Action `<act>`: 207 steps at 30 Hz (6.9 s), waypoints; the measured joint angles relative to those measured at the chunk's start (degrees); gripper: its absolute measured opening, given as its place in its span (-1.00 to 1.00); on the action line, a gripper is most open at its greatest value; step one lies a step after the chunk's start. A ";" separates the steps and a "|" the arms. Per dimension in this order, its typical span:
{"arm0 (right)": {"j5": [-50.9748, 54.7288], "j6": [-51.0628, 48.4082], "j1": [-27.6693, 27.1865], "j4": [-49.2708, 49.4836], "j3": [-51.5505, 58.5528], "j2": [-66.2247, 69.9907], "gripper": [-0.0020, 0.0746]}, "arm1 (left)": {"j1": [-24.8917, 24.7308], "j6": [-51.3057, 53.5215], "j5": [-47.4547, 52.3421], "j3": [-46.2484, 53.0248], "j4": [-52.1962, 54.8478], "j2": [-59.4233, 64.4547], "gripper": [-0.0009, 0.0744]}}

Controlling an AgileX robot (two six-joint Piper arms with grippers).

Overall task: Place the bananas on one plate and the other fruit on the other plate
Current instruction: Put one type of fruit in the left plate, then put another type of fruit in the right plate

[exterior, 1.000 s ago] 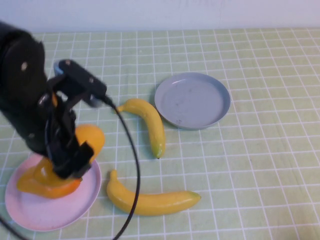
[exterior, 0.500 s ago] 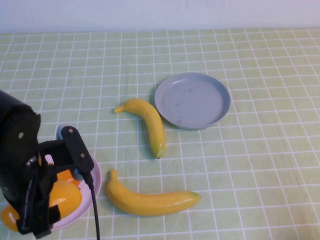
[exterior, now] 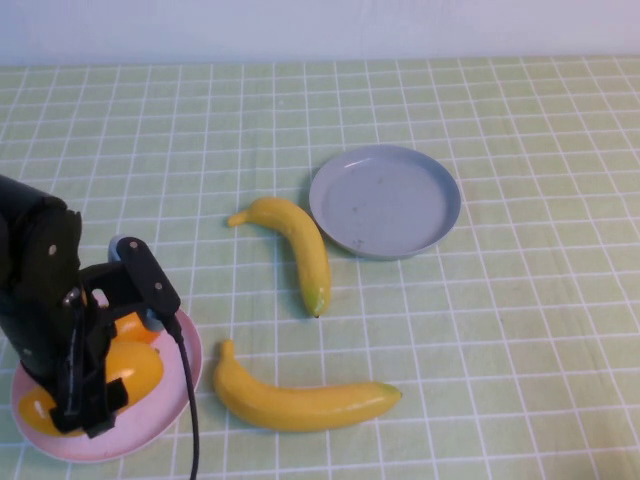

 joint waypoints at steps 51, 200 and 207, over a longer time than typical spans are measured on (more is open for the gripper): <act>0.00 0.00 0.00 0.00 0.00 0.00 -0.99 | 0.11 -23.38 -8.93 1.69 -20.99 -37.11 -0.97; 28.71 -49.21 42.13 18.32 -69.66 91.27 -0.11 | 17.28 -29.17 -38.15 55.09 -14.25 -85.63 -0.98; 28.71 -53.36 44.39 17.45 -74.98 101.37 0.19 | 17.28 -29.17 -38.15 55.09 -14.25 -85.63 -0.98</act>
